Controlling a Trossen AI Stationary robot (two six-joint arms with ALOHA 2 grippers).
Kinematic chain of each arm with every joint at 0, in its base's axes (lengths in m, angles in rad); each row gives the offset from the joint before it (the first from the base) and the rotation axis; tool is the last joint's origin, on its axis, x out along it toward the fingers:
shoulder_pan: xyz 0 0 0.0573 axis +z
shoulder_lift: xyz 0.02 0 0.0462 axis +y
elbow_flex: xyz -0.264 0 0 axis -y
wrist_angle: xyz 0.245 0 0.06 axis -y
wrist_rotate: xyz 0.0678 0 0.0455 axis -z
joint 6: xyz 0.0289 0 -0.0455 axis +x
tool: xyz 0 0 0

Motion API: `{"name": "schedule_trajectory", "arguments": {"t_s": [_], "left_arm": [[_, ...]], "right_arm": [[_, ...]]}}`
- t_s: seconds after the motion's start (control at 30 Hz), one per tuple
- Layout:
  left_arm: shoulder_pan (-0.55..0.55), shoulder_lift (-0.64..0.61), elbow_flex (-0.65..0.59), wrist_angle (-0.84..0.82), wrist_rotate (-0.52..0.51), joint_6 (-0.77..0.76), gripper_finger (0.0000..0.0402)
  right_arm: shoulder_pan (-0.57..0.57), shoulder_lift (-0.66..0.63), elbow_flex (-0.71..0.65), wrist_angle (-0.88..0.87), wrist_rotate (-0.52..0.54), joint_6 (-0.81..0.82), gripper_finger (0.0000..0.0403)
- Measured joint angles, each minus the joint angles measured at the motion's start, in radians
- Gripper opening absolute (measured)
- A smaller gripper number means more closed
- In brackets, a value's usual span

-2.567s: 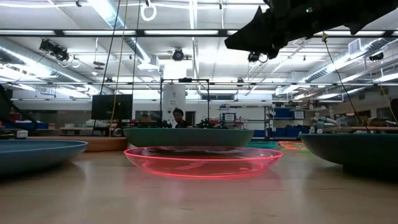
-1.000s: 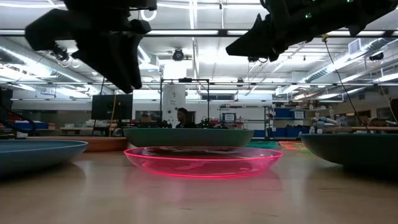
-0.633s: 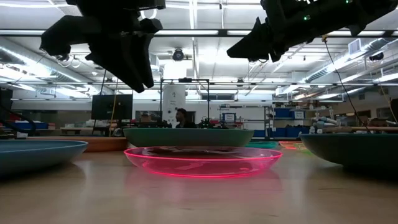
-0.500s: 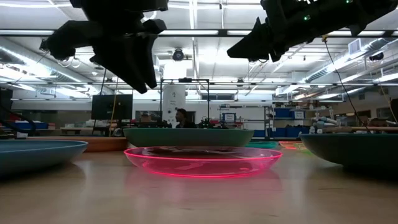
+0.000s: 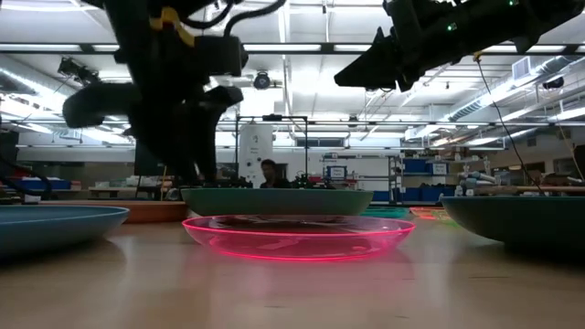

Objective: Stack plastic plates
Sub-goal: Stack the green plate on top of the blue plate

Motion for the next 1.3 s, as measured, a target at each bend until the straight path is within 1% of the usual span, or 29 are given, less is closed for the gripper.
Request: {"name": "schedule_trajectory", "arguments": {"t_s": [0.2,0.3,0.47,0.67,0.8,1.3], "left_arm": [[0.02,0.0,-0.055,0.047,-0.002,0.025,0.0127],[0.017,0.0,-0.065,0.073,-0.001,0.056,0.0119],[0.012,0.0,-0.065,0.093,0.001,0.104,0.0084],[0.013,0.003,-0.065,0.091,0.0,0.116,0.0034],[0.013,0.01,-0.064,0.093,0.001,0.151,0.0014],[0.011,0.011,-0.058,0.087,-0.014,0.157,0.0007]], "right_arm": [[0.0,0.0,0.0,0.0,-0.001,0.0,0.0077],[0.0,0.0,0.0,0.0,-0.001,0.001,0.0077],[0.0,0.0,0.0,0.0,-0.001,0.001,0.0077],[0.0,0.0,0.0,0.0,-0.002,0.001,0.0077],[0.0,0.0,0.0,0.0,-0.002,0.001,0.0077],[0.0,0.0,0.0,-0.001,-0.002,0.001,0.0077]]}}
